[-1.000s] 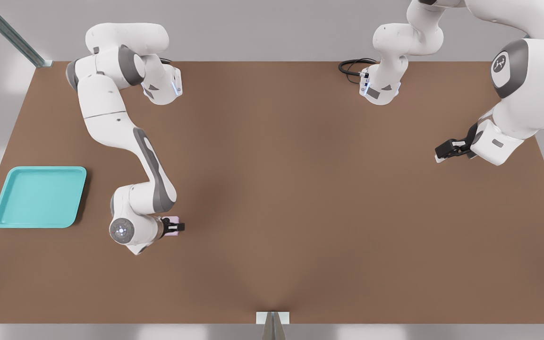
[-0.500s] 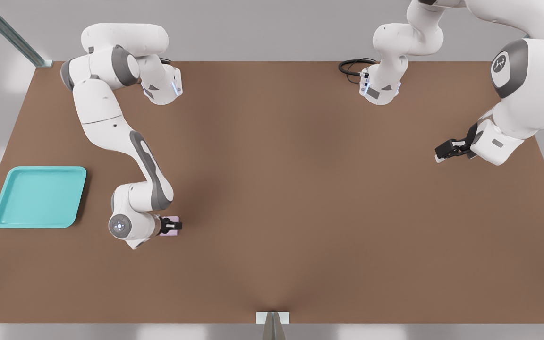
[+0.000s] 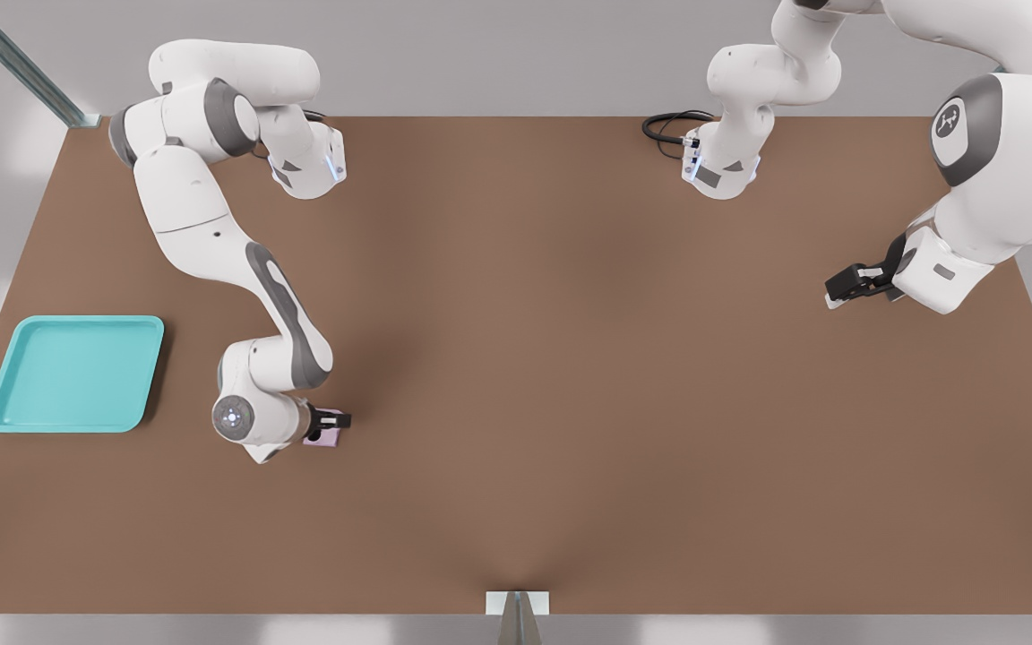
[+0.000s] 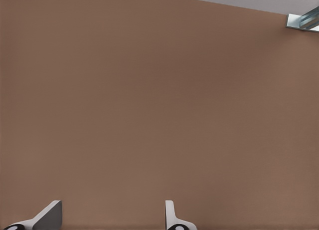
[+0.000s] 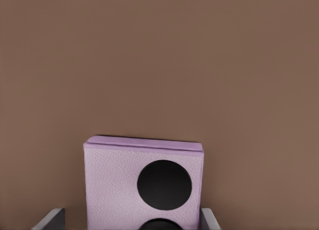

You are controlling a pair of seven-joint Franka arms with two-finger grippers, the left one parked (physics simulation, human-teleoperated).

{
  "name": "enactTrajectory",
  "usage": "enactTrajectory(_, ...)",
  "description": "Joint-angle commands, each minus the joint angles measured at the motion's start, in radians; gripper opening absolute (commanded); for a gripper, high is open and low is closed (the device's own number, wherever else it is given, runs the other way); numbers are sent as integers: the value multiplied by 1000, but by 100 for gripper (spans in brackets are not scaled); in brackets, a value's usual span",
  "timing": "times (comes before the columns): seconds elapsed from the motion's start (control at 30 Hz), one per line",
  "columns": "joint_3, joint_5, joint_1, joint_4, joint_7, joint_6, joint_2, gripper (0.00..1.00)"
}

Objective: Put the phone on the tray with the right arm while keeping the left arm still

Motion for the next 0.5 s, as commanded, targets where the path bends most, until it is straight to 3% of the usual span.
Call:
enactTrajectory(0.0,1,-1,0,-9,-27,31,4,100)
enactTrajectory(0.1,1,-1,0,-9,-33,42,10,99)
enactTrajectory(0.2,4,0,0,-12,-34,36,-2,80)
enactTrajectory(0.47,20,0,-36,-21,-83,27,-39,76)
